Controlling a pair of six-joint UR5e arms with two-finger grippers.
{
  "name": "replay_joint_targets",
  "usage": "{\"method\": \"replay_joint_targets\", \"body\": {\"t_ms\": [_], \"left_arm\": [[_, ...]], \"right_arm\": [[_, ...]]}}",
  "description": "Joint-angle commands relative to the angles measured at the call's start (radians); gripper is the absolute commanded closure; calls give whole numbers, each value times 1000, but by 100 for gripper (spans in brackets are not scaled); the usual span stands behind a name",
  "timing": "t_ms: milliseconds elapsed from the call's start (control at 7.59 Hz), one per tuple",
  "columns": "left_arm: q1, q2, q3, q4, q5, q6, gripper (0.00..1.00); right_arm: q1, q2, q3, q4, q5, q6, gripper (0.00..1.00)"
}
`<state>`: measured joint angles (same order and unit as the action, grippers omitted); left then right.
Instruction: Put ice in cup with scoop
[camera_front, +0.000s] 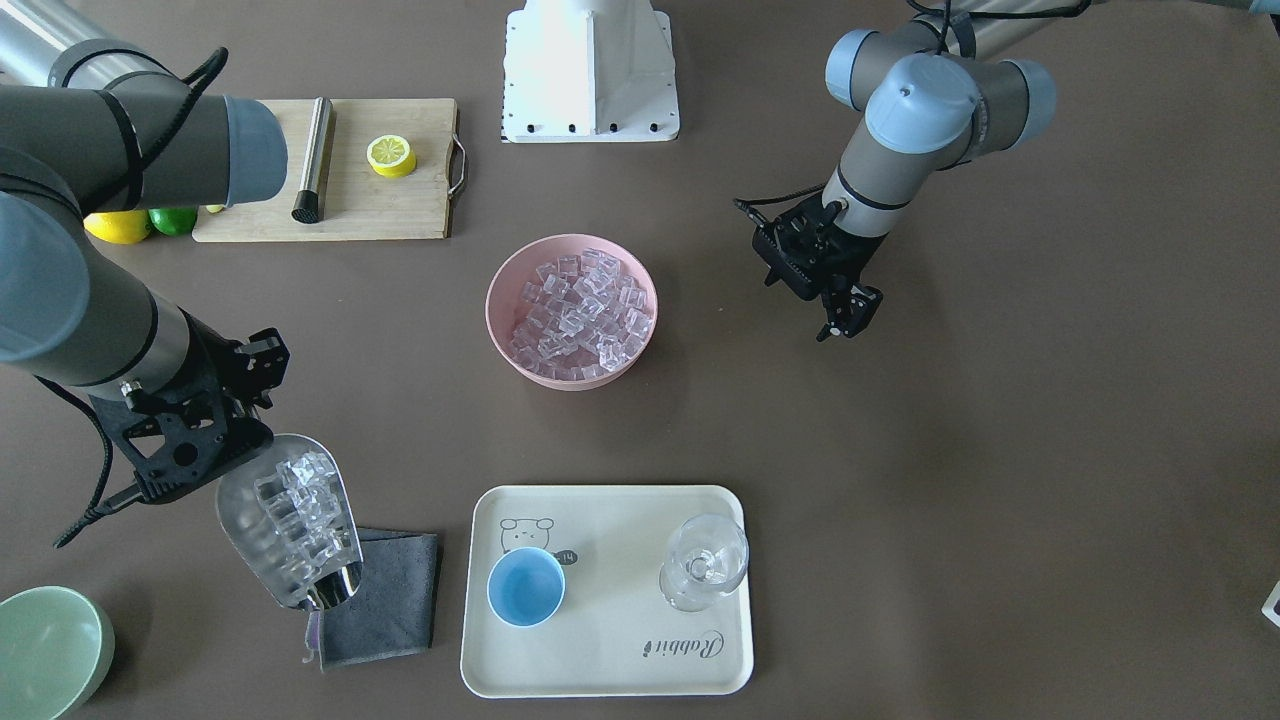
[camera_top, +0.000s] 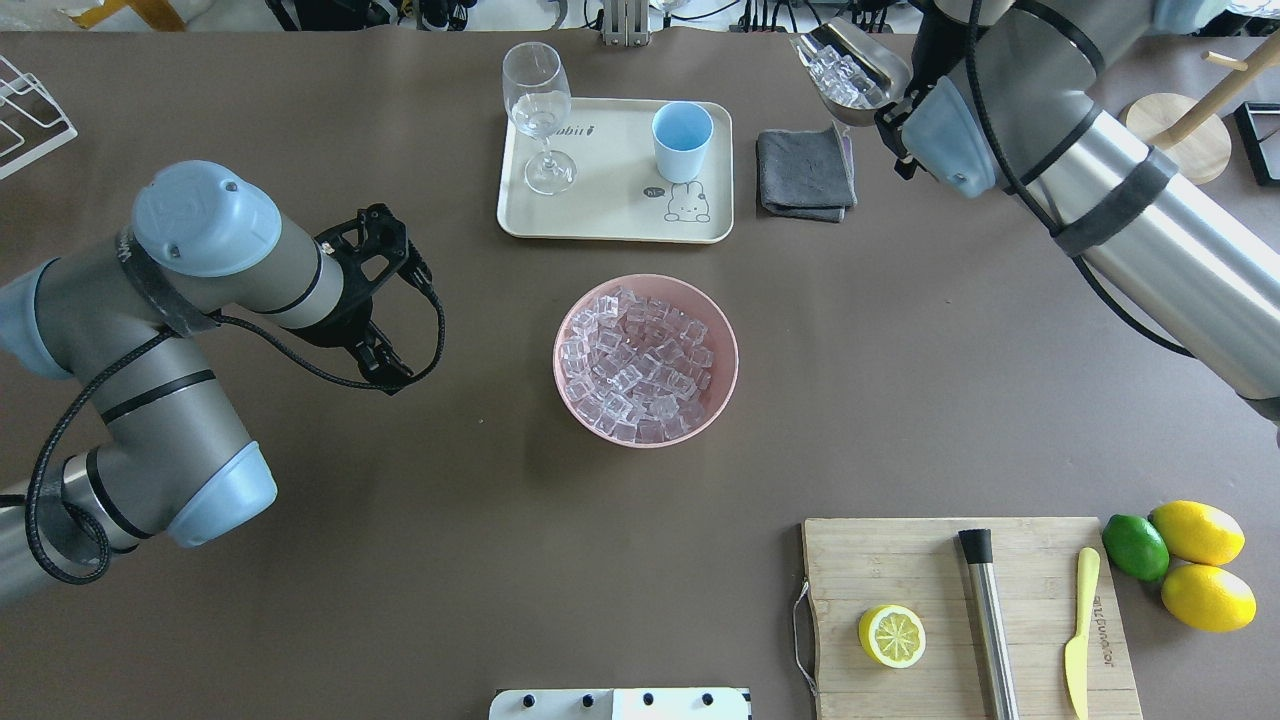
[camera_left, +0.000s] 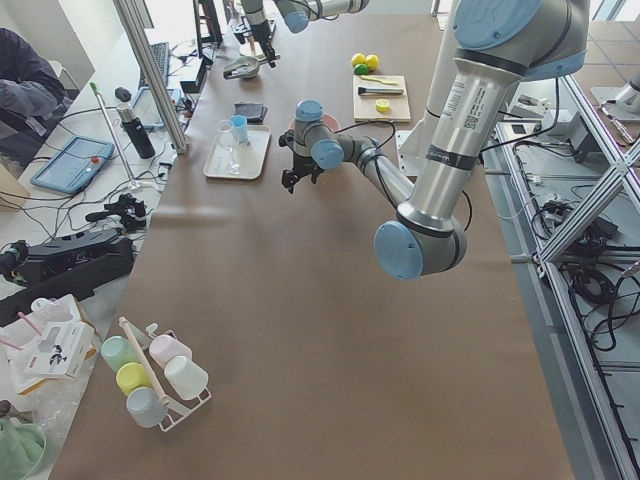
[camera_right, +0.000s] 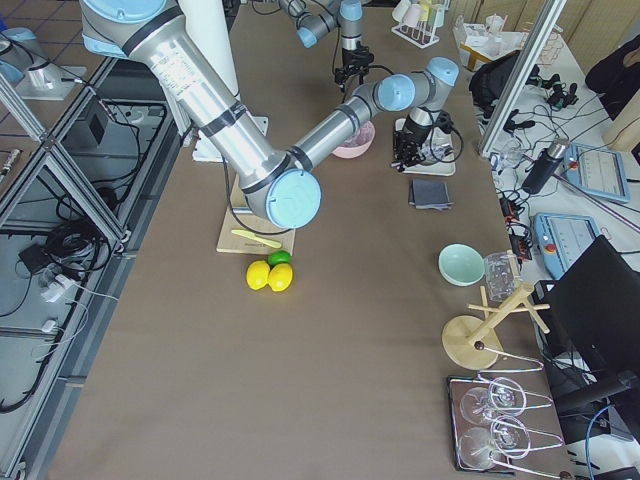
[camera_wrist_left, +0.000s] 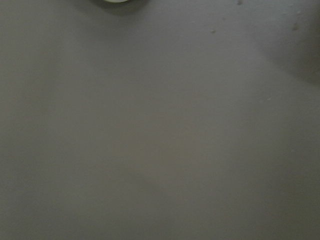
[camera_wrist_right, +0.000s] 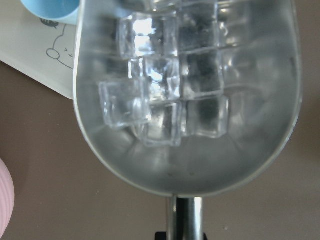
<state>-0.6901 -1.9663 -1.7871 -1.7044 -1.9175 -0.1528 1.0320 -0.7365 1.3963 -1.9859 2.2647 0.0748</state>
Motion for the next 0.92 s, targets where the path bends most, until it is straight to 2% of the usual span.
{"method": "replay_joint_targets", "body": {"t_ms": [0, 263, 527, 790], "left_arm": [[-96, 15, -23, 136, 95, -2, 2], [-231, 111, -52, 170, 68, -4, 2], [-416, 244, -46, 189, -90, -4, 2], [-594, 375, -47, 181, -205, -2, 2]], "right_arm": [[-29, 139, -127, -13, -17, 6, 100], [-88, 147, -128, -56, -34, 6, 100], [-95, 179, -118, -213, -34, -13, 100], [-104, 190, -147, -254, -33, -36, 100]]}}
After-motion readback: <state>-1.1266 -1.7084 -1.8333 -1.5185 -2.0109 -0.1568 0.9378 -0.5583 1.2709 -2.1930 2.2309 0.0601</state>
